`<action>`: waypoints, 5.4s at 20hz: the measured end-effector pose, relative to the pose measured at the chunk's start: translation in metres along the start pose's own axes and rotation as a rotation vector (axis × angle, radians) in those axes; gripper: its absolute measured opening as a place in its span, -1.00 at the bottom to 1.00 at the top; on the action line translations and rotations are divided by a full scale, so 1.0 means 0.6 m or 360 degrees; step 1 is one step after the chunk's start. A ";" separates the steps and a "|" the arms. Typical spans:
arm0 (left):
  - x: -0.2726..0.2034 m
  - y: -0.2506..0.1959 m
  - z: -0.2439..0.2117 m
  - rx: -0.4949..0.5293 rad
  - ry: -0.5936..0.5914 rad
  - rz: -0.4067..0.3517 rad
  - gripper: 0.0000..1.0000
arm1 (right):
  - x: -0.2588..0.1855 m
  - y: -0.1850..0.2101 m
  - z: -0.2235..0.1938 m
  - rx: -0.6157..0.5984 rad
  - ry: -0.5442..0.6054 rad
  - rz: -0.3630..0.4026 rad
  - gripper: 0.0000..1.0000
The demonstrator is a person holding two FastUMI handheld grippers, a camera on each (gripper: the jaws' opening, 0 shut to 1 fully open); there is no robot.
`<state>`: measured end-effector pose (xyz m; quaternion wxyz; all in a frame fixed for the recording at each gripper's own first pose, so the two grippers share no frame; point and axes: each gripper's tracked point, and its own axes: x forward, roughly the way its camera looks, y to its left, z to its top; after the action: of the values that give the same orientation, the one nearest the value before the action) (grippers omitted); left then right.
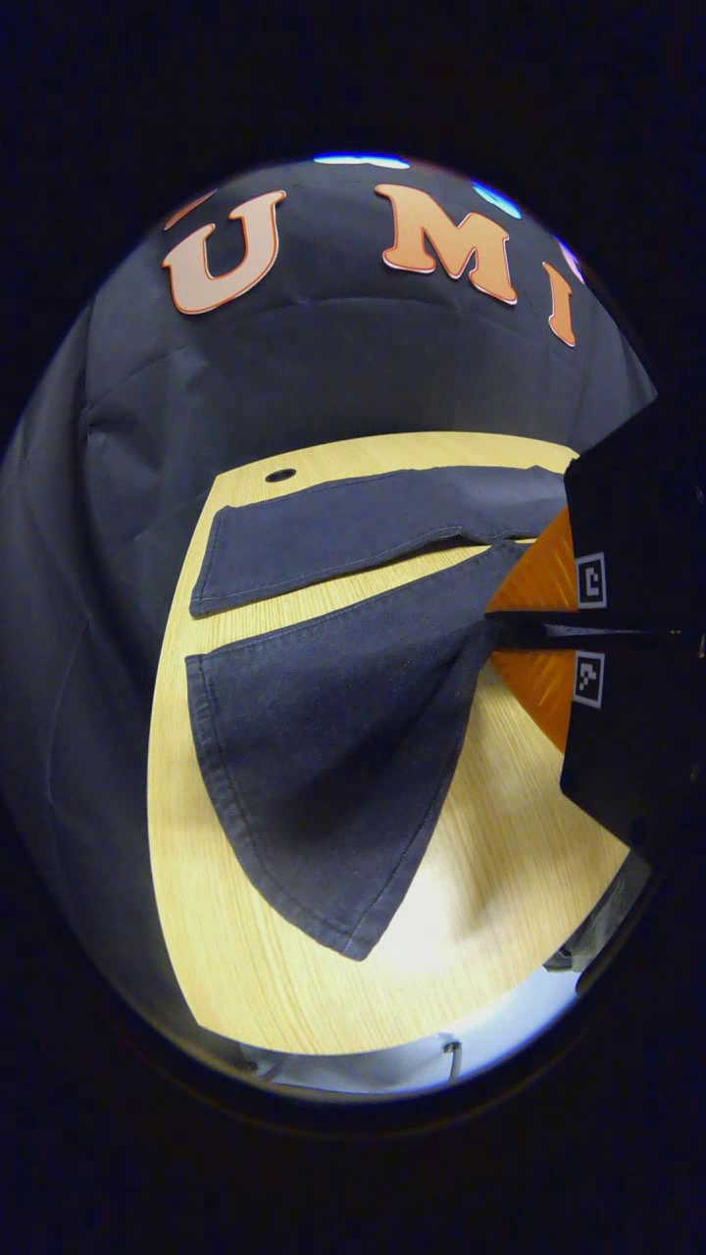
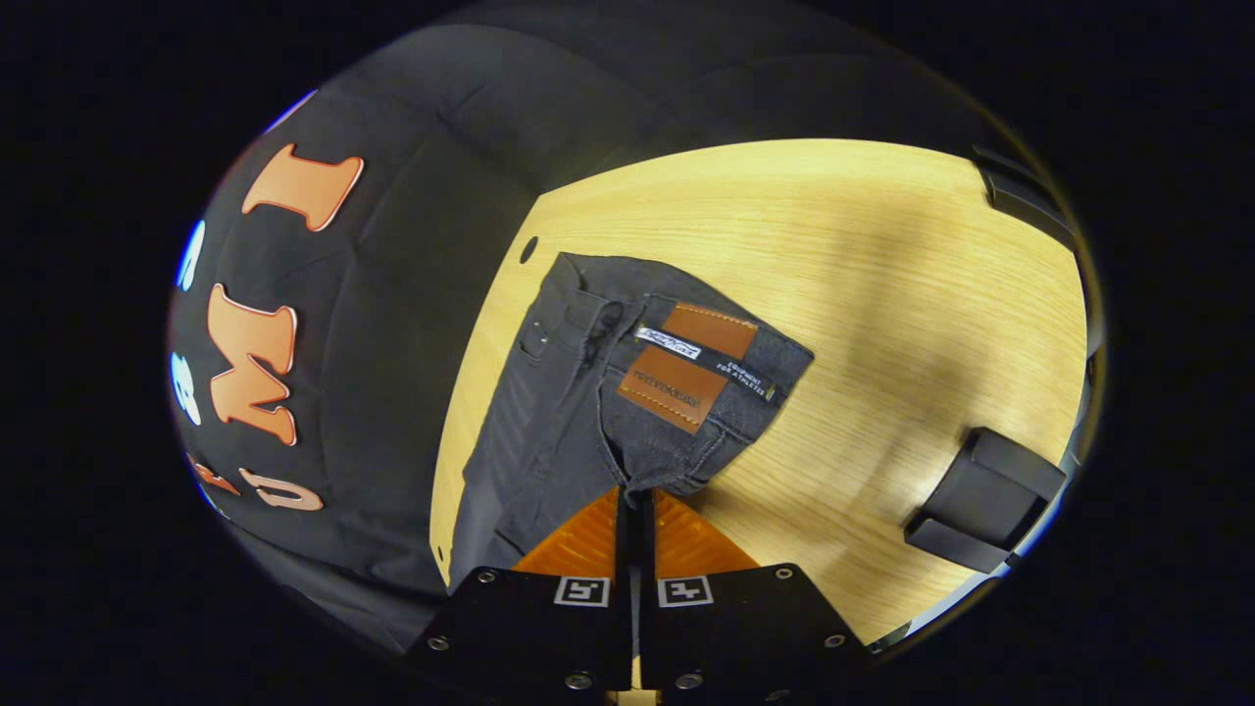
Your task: Grasp the waist and the cuffs of the jeans and fold them to make the two legs overlap; first hold the waist and fold one-third of the jeans toward the cuffs, then hold the cuffs and fold the remaining one-third in the same direction to finish folding.
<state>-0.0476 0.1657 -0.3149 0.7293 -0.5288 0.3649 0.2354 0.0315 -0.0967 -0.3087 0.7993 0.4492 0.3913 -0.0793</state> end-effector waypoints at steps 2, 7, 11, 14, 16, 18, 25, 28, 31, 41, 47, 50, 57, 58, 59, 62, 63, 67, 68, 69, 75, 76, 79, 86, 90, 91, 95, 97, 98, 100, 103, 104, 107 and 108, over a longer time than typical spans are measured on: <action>-0.013 0.006 -0.005 0.0123 0.0037 0.0132 -0.96 | -0.010 0.042 0.009 -0.0038 0.0012 0.0040 -0.93; -0.075 -0.057 0.026 0.0255 0.0023 0.0173 -0.96 | -0.026 0.131 0.037 -0.0137 0.0036 0.0130 -0.93; -0.071 -0.108 0.058 0.0265 0.0059 0.0200 -0.96 | -0.015 0.191 0.063 -0.0184 0.0059 0.0180 -0.92; -0.046 -0.134 0.074 0.0327 0.0129 0.0325 -0.96 | 0.008 0.235 0.087 -0.0170 0.0080 0.0199 -0.93; -0.016 -0.150 0.086 0.0377 0.0177 0.0414 -0.96 | 0.032 0.253 0.099 -0.0188 0.0096 0.0192 -0.93; 0.028 -0.177 0.101 0.0379 0.0216 0.0479 -0.97 | 0.065 0.269 0.109 -0.0167 0.0118 0.0181 -0.93; 0.183 -0.281 0.156 0.0480 0.0304 0.0499 -0.97 | 0.214 0.283 0.149 -0.0130 0.0174 0.0063 -0.92; 0.244 -0.292 0.168 0.0500 0.0344 0.0575 -0.96 | 0.273 0.277 0.152 -0.0085 0.0212 0.0001 -0.93; 0.276 -0.301 0.172 0.0504 0.0364 0.0580 -0.76 | 0.320 0.271 0.157 -0.0064 0.0225 -0.0042 -0.93; 0.334 -0.389 0.185 0.0788 0.0421 0.0435 0.95 | 0.372 0.268 0.168 -0.0060 0.0241 -0.0020 -0.93; 0.307 -0.426 0.248 0.0776 0.0289 0.0312 0.90 | 0.366 0.281 0.264 -0.0222 0.0019 -0.0079 0.92; 0.259 -0.426 0.365 0.1055 -0.0009 0.0484 0.94 | 0.345 0.287 0.283 -0.0267 -0.0041 -0.0062 0.95; 0.156 -0.519 0.403 0.1369 -0.0333 0.0306 0.98 | 0.216 0.330 0.329 -0.0362 -0.0208 0.0026 0.95; 0.135 -0.537 0.401 0.1394 -0.0394 0.0247 0.97 | 0.191 0.336 0.332 -0.0378 -0.0234 0.0038 0.95; 0.117 -0.553 0.395 0.1425 -0.0454 0.0185 0.98 | 0.168 0.339 0.336 -0.0400 -0.0259 0.0049 0.95; 0.054 -0.610 0.358 0.1536 -0.0644 -0.0016 0.97 | 0.098 0.341 0.347 -0.0471 -0.0335 0.0085 0.96; 0.028 -0.619 0.342 0.1553 -0.0687 -0.0092 0.97 | 0.079 0.337 0.350 -0.0508 -0.0363 0.0085 0.95; -0.086 -0.669 0.251 0.1577 -0.0826 -0.0407 0.97 | 0.026 0.289 0.347 -0.0603 -0.0407 0.0084 0.95; -0.112 -0.674 0.239 0.1590 -0.0938 -0.0418 0.96 | 0.020 0.277 0.343 -0.0584 -0.0400 0.0096 0.95; -0.133 -0.674 0.223 0.1616 -0.1031 -0.0443 0.96 | 0.018 0.262 0.339 -0.0553 -0.0393 0.0102 0.95; -0.233 -0.653 0.097 0.1735 -0.1160 -0.0612 0.96 | 0.075 0.158 0.314 -0.0272 -0.0237 0.0058 0.95; -0.245 -0.648 0.079 0.1760 -0.1200 -0.0624 0.95 | 0.086 0.140 0.312 -0.0222 -0.0212 0.0038 0.95; -0.262 -0.632 0.025 0.1784 -0.1221 -0.0599 0.94 | 0.136 0.094 0.316 -0.0100 -0.0150 -0.0037 0.95; -0.285 -0.592 -0.032 0.1721 -0.1200 -0.0589 0.95 | 0.232 0.074 0.333 0.0033 -0.0071 -0.0074 0.95; -0.288 -0.569 -0.026 0.1675 -0.1230 -0.0516 0.95 | 0.264 0.092 0.332 0.0030 -0.0070 0.0004 0.92; -0.290 -0.565 -0.024 0.1668 -0.1241 -0.0500 0.95 | 0.270 0.092 0.330 0.0020 -0.0082 0.0002 0.90; -0.293 -0.551 -0.015 0.1631 -0.1248 -0.0456 0.90 | 0.304 0.085 0.333 -0.0007 -0.0160 -0.0061 -0.24; -0.294 -0.540 -0.003 0.1615 -0.1255 -0.0418 0.95 | 0.291 0.091 0.341 -0.0055 -0.0226 -0.0108 -0.94; -0.295 -0.534 0.005 0.1608 -0.1254 -0.0406 0.95 | 0.297 0.093 0.338 -0.0132 -0.0259 -0.0139 -0.95; -0.298 -0.523 0.019 0.1583 -0.1251 -0.0397 0.94 | 0.284 0.114 0.347 -0.0294 -0.0312 -0.0189 -1.00; -0.300 -0.509 0.045 0.1548 -0.1237 -0.0394 0.94 | 0.238 0.172 0.356 -0.0463 -0.0404 -0.0162 -1.00; -0.303 -0.505 0.054 0.1542 -0.1231 -0.0393 0.94 | 0.223 0.193 0.357 -0.0526 -0.0432 -0.0157 -1.00; -0.306 -0.492 0.083 0.1541 -0.1228 -0.0395 0.95 | 0.187 0.259 0.348 -0.0722 -0.0528 -0.0130 -1.00; -0.308 -0.489 0.095 0.1542 -0.1227 -0.0396 0.95 | 0.173 0.285 0.340 -0.0802 -0.0555 -0.0117 -1.00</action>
<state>0.0673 0.1306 0.0150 0.9870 -0.0541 0.0768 0.1304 0.2968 -0.1327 -0.2096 0.9372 0.2021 0.2715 -0.0845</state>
